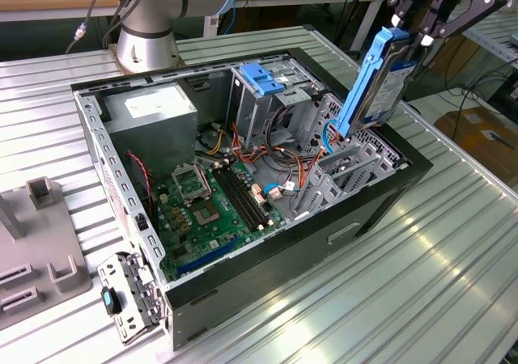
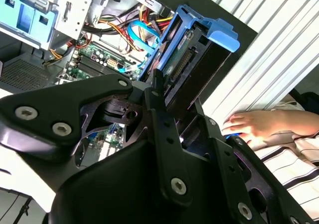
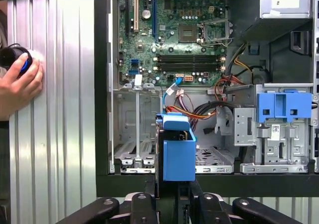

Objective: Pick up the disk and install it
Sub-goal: 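Pick up the disk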

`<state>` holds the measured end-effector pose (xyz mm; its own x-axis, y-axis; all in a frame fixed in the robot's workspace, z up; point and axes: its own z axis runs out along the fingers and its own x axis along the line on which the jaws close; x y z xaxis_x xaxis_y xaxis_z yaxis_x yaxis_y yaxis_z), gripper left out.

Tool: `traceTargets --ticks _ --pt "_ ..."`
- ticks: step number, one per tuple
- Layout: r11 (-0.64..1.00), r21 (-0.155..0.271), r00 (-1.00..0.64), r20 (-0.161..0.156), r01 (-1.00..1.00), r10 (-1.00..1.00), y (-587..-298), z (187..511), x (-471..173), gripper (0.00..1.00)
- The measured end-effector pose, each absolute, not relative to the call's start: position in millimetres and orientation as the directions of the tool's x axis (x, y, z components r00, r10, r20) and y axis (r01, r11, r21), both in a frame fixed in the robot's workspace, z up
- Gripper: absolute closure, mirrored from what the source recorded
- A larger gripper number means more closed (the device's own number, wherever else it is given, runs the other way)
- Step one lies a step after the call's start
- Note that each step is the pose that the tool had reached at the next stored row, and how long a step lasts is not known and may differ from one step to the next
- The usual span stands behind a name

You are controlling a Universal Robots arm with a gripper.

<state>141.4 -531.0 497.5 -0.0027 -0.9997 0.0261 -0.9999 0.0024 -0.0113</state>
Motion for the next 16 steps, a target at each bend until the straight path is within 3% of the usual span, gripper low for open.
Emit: traceTargets --ticks 16 --pt "0.0 -0.022 -0.001 0.024 -1.0 -1.0 -550.9 492.5 122.2 0.65"
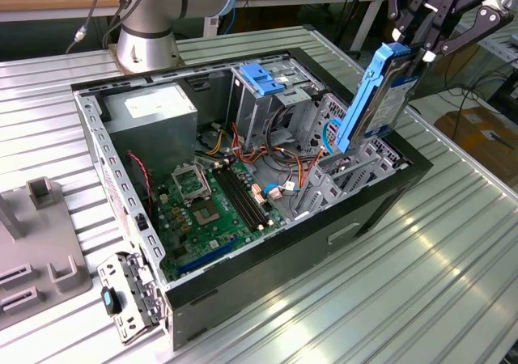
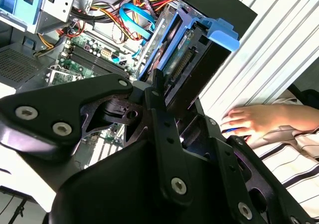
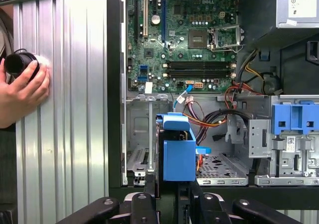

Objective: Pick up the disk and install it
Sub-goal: 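Pick up the disk, then insert the disk into the insertion slot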

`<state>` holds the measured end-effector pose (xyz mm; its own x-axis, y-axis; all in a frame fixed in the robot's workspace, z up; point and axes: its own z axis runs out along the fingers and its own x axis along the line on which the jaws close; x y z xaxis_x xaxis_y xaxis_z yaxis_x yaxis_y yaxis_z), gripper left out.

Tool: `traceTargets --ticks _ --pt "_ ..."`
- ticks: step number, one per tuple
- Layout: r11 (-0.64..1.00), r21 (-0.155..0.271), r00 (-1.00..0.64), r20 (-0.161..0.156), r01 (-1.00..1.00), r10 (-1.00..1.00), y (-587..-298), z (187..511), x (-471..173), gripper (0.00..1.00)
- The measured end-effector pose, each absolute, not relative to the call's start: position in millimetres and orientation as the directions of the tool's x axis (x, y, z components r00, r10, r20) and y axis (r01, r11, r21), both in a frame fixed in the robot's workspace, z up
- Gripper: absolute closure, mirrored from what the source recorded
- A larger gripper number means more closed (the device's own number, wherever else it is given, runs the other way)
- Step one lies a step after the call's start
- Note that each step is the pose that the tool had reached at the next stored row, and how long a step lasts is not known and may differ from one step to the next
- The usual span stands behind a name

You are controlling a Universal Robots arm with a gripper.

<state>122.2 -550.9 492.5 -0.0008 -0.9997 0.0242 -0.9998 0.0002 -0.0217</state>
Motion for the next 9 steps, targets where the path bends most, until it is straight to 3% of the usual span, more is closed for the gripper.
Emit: traceTargets --ticks 9 --pt "0.0 -0.022 -0.001 0.024 -1.0 -1.0 -550.9 491.1 122.2 0.65"
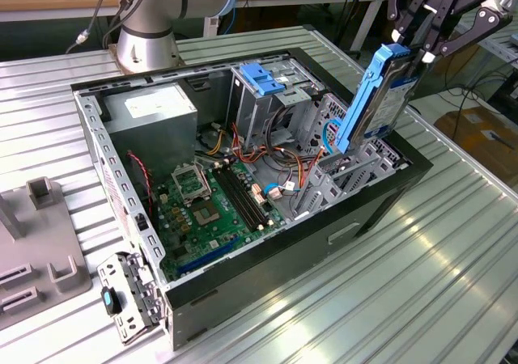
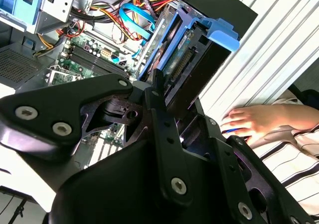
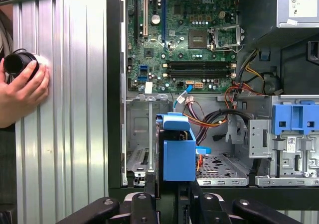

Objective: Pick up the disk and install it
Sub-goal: 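Insert the disk into the insertion slot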

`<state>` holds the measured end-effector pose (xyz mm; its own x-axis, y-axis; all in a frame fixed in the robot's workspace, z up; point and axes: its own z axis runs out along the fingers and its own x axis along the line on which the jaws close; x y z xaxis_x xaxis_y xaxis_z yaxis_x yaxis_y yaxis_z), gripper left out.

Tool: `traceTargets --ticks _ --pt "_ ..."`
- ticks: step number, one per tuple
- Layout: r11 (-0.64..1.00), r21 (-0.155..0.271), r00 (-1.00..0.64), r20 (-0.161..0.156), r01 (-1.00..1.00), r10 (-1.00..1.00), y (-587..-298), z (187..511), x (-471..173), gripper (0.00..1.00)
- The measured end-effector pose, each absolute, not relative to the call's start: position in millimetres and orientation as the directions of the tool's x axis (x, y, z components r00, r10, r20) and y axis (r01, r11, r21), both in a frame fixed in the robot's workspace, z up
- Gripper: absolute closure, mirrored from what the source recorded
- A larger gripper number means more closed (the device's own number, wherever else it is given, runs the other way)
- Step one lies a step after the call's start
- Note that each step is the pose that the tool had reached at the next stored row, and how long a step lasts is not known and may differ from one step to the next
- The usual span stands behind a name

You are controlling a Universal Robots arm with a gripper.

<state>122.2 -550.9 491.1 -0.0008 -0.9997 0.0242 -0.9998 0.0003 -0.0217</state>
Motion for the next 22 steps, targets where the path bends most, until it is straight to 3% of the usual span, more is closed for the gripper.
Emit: traceTargets --ticks 22 --pt "0.0 -0.022 -0.001 0.025 -1.0 -1.0 -551.9 471.9 111.5 0.65"
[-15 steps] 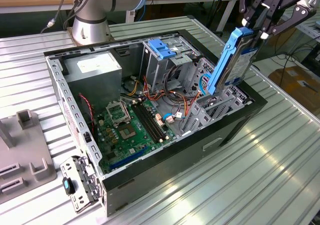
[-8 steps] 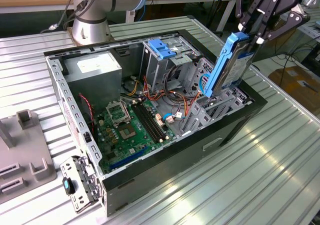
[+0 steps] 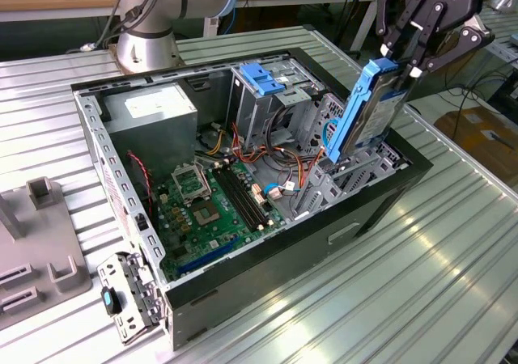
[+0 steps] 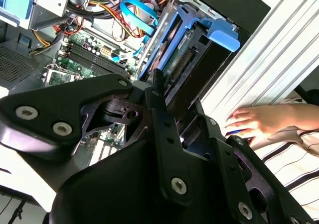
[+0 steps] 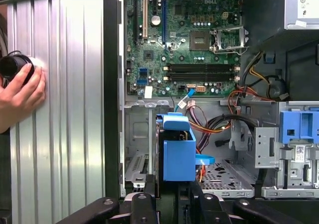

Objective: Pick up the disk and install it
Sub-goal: 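Insert the disk into the insertion slot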

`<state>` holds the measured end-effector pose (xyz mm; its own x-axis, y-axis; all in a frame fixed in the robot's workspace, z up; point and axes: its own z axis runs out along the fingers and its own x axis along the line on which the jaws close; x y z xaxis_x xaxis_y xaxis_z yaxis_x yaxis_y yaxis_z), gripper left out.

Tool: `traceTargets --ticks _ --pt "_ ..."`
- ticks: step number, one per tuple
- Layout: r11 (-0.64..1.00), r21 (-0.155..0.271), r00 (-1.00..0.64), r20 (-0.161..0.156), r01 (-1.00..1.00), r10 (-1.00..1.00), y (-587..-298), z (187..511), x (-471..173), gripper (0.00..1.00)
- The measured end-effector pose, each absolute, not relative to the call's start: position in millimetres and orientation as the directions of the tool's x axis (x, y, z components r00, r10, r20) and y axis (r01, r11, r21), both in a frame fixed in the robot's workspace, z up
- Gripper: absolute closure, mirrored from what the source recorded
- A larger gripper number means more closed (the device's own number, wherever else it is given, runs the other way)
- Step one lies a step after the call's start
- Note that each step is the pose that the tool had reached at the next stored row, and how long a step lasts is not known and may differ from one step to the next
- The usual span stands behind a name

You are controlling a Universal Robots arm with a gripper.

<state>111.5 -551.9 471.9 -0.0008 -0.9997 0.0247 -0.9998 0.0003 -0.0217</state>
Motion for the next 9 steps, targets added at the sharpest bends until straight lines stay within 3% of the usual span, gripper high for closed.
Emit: traceTargets --ticks 9 --pt "0.0 -0.021 -0.001 0.026 -1.0 -1.0 -552.9 463.6 109.0 0.65"
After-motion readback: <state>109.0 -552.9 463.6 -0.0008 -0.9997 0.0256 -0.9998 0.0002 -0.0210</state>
